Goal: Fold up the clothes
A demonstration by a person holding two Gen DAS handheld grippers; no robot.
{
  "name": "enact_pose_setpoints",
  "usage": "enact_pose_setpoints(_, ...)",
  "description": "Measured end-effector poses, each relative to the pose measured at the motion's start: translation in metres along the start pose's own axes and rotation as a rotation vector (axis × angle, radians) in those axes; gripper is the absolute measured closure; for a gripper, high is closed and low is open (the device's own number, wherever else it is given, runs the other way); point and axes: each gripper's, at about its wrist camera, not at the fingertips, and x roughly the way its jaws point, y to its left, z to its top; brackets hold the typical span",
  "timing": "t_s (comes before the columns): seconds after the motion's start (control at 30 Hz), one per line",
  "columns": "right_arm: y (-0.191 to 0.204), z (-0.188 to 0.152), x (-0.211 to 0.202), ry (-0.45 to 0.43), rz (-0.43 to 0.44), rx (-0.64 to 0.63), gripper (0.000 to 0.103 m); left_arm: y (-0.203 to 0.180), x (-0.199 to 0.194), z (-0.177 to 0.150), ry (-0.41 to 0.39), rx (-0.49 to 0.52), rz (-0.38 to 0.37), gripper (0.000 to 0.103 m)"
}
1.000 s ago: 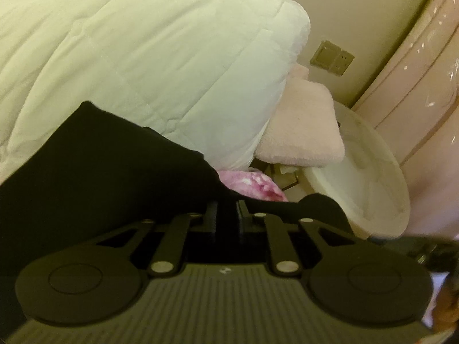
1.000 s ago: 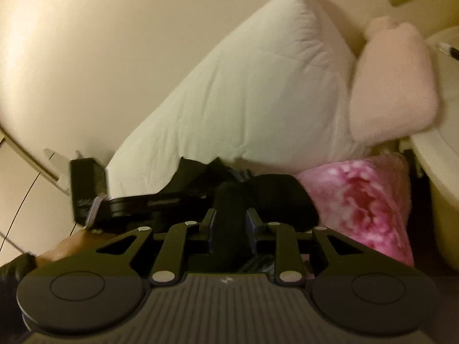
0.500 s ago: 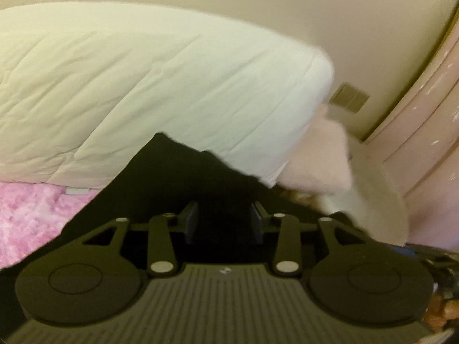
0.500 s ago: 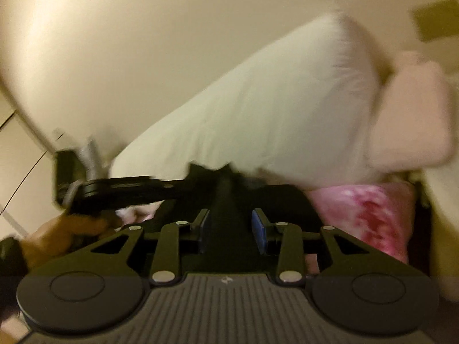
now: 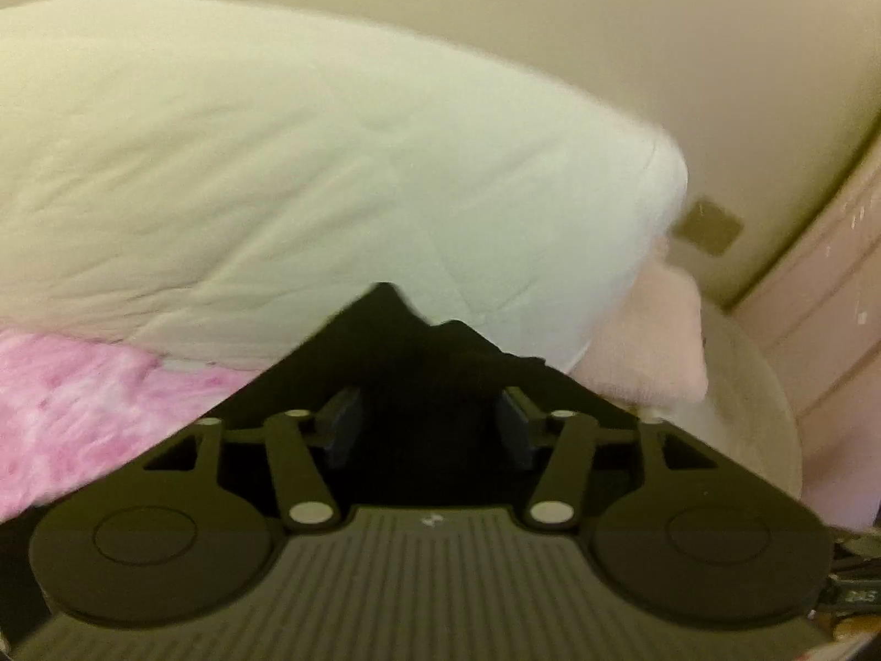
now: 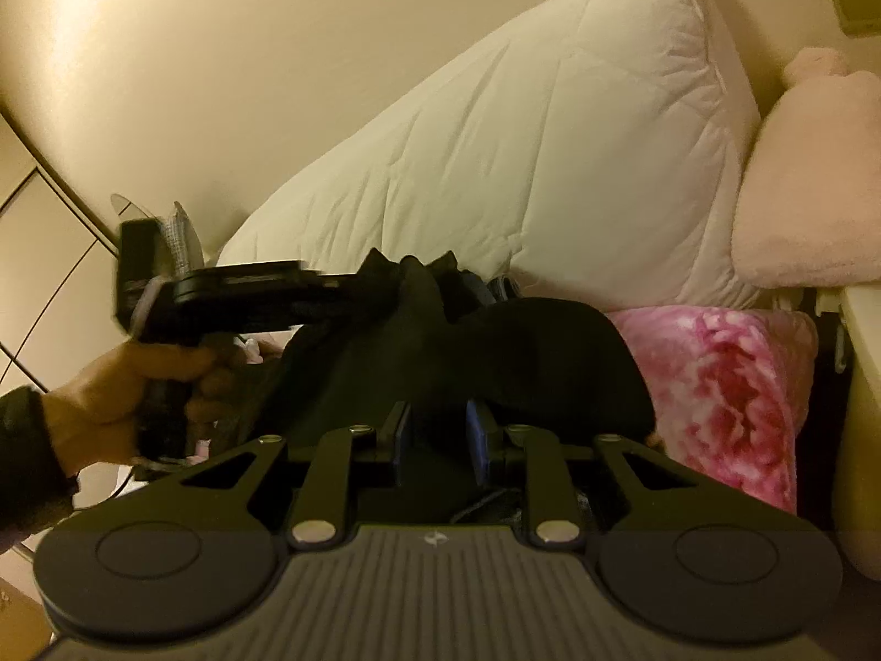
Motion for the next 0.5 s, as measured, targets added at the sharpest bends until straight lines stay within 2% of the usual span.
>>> enact_pose_setpoints(0.03, 0.003, -0.003, -0.006, -0.003, -0.013, -0.004, 0.074, 0.004, -0.017, -0.008, -0.022, -0.028, 0.009, 0.037)
enact_pose_setpoints(0.07, 0.007, -0.007, -0.012, -0.007, -0.025, -0.008, 0.070, 0.007, -0.036, -0.018, -0.036, -0.045, 0.030, 0.037)
enact_pose_setpoints(0.1, 0.010, -0.010, -0.018, -0.009, -0.039, -0.011, 0.056, 0.011, -0.055, -0.029, -0.051, -0.062, 0.052, 0.035)
enact_pose_setpoints(0.13, 0.011, -0.014, -0.023, -0.004, -0.056, -0.011, 0.049, 0.012, -0.073, -0.044, -0.066, -0.088, 0.084, 0.030)
enact_pose_setpoints(0.2, 0.015, -0.025, -0.033, 0.018, -0.071, -0.019, 0.049, 0.014, -0.110, -0.075, -0.095, -0.140, 0.148, 0.024)
enact_pose_setpoints(0.27, 0.025, -0.036, -0.046, 0.030, -0.089, -0.060, 0.048, 0.005, -0.141, -0.107, -0.117, -0.179, 0.199, 0.011)
enact_pose_setpoints(0.3, 0.031, -0.042, -0.054, 0.030, -0.100, -0.083, 0.040, -0.004, -0.156, -0.125, -0.128, -0.186, 0.220, 0.002)
enact_pose_setpoints(0.33, 0.037, -0.048, -0.062, 0.031, -0.111, -0.107, 0.024, -0.012, -0.171, -0.143, -0.139, -0.193, 0.241, 0.001)
enact_pose_setpoints(0.4, 0.051, -0.060, -0.080, 0.022, -0.138, -0.152, 0.014, -0.031, -0.192, -0.176, -0.146, -0.202, 0.287, 0.001)
enact_pose_setpoints(0.5, 0.076, -0.077, -0.105, 0.025, -0.180, -0.200, 0.015, -0.061, -0.221, -0.222, -0.160, -0.232, 0.355, 0.001)
